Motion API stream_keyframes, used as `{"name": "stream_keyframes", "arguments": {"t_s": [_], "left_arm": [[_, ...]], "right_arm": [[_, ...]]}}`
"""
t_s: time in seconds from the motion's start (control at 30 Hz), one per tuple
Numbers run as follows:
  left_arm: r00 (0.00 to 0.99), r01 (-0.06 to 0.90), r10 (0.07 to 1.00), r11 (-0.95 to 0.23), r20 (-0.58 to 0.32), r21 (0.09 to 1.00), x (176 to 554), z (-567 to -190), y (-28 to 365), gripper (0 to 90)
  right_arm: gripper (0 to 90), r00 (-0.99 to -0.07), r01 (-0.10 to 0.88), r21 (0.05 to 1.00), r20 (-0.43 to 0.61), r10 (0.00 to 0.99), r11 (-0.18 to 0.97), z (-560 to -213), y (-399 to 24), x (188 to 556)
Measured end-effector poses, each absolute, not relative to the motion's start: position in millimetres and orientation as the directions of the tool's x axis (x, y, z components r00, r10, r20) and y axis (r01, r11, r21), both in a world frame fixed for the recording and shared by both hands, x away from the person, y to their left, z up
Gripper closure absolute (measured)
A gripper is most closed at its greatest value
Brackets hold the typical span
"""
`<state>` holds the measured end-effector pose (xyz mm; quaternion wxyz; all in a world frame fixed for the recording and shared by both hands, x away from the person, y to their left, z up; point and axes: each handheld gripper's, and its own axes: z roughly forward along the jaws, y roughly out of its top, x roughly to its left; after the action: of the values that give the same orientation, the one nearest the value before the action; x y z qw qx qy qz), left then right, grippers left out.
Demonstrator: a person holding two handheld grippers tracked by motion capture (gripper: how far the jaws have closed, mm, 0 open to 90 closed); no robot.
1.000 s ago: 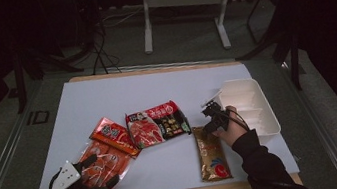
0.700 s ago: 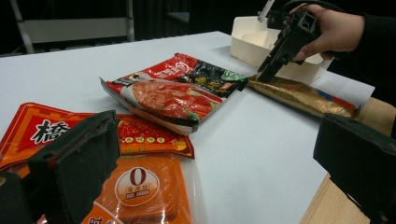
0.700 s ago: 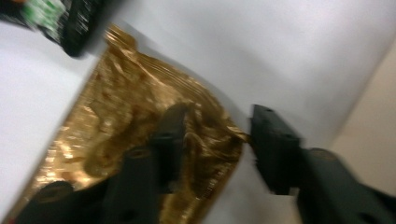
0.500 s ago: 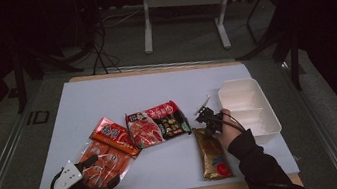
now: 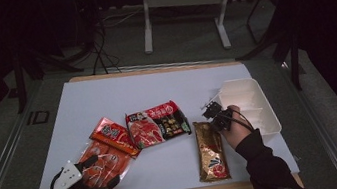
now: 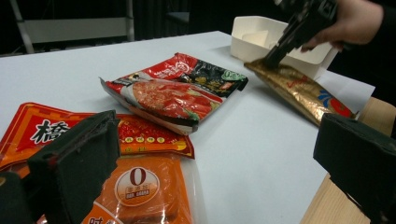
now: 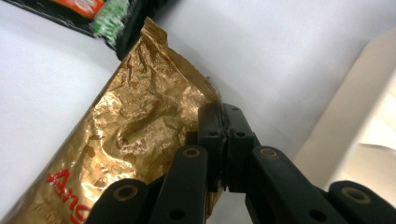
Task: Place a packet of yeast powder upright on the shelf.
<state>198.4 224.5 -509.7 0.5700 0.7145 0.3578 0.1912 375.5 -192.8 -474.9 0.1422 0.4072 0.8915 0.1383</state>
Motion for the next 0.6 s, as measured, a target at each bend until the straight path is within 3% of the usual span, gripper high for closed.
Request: {"name": "stream_keyframes", "arguments": {"t_s": [0.6], "left_arm": [[0.671,0.293,0.729,-0.094,-0.134,0.951,198,-510,224,0.8]], "right_arm": [[88.1,-0.697,0.563,0.531,-0.106,0.709,0.633,-422,-200,344]]}}
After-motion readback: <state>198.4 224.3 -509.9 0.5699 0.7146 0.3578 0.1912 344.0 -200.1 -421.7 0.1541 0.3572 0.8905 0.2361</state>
